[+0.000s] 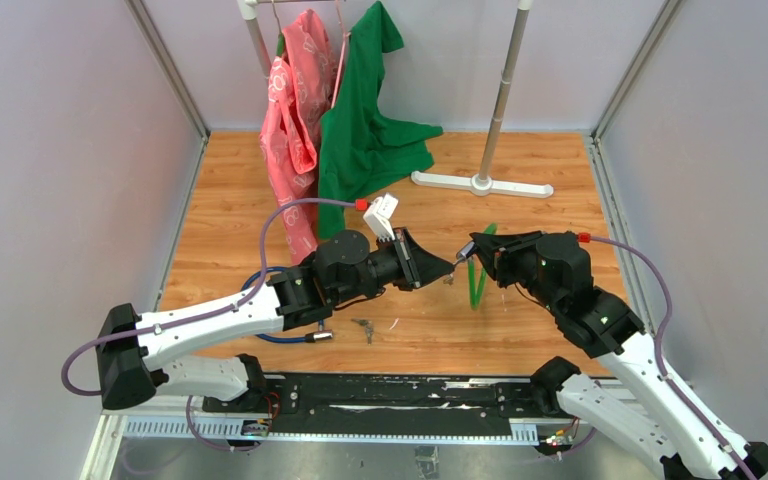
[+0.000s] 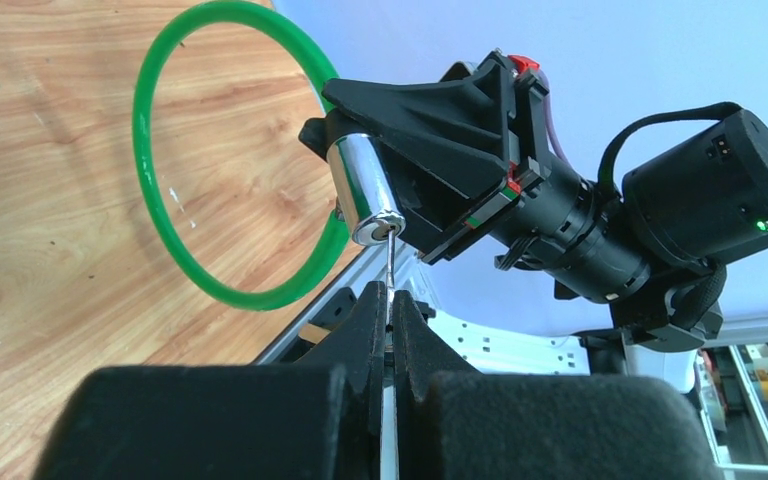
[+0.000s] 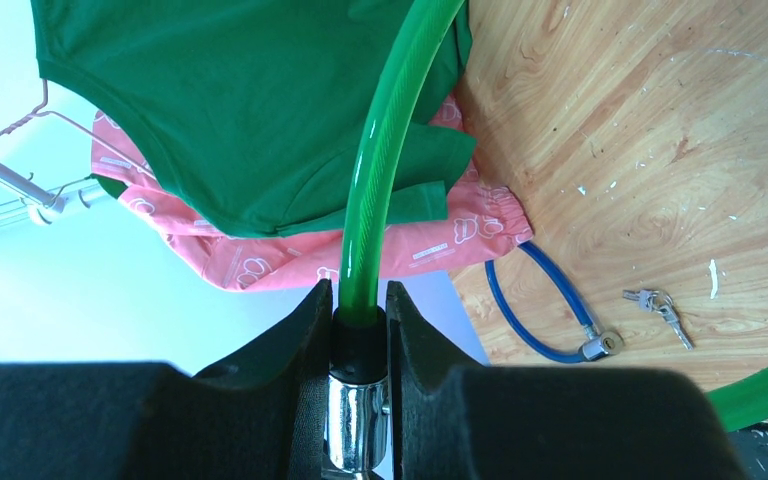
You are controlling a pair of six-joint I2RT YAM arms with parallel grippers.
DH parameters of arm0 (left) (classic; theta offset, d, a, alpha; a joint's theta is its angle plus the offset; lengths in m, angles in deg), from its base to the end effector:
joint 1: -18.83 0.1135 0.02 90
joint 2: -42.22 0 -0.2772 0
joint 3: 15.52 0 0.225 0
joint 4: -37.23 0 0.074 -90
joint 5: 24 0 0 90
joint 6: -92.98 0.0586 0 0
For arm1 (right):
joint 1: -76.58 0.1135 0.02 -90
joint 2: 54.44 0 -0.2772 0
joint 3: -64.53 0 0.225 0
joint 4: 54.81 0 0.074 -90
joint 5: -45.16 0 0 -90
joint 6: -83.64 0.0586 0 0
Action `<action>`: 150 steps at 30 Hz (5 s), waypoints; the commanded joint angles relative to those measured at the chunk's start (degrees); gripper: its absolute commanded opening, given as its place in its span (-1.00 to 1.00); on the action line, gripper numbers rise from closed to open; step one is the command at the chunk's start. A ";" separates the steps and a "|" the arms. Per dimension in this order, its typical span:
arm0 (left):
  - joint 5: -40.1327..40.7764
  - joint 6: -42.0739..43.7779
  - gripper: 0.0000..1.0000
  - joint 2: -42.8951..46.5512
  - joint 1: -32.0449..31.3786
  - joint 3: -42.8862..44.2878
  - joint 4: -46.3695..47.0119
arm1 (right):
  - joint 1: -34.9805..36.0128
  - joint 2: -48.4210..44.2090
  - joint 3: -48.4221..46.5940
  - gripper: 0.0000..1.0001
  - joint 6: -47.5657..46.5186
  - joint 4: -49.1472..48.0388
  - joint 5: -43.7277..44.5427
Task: Unlock with the key
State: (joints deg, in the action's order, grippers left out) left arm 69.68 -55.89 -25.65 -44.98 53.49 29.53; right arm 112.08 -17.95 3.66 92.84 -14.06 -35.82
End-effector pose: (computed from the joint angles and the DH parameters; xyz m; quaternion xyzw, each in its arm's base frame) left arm 0.1235 -0.2425 0.3596 0.0108 0.7462 -0.5722 0.3400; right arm 0.1100 0.0672 0.3341 0.4612 0.6531 0.5271 0.2881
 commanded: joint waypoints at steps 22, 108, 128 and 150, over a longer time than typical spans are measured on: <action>5.53 4.34 -1.00 3.71 0.50 0.69 -8.19 | 0.85 3.54 -4.62 -1.00 -4.65 12.48 10.13; -9.01 4.31 -1.00 1.81 6.45 -10.03 2.05 | 0.74 2.80 7.61 -1.00 1.55 -2.66 -5.22; -9.18 3.33 -1.00 0.70 6.43 -10.21 2.80 | 0.77 2.71 7.53 -1.00 1.66 -2.86 -4.79; -10.50 -3.73 -1.00 -2.15 6.38 -10.08 4.18 | 0.71 3.54 8.14 -1.00 2.49 -5.14 -4.12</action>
State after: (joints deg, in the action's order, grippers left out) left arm 60.24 -56.09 -26.31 -38.99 42.80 32.42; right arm 112.24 -14.37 13.21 94.74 -15.81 -39.78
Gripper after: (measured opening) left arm 0.019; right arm 0.250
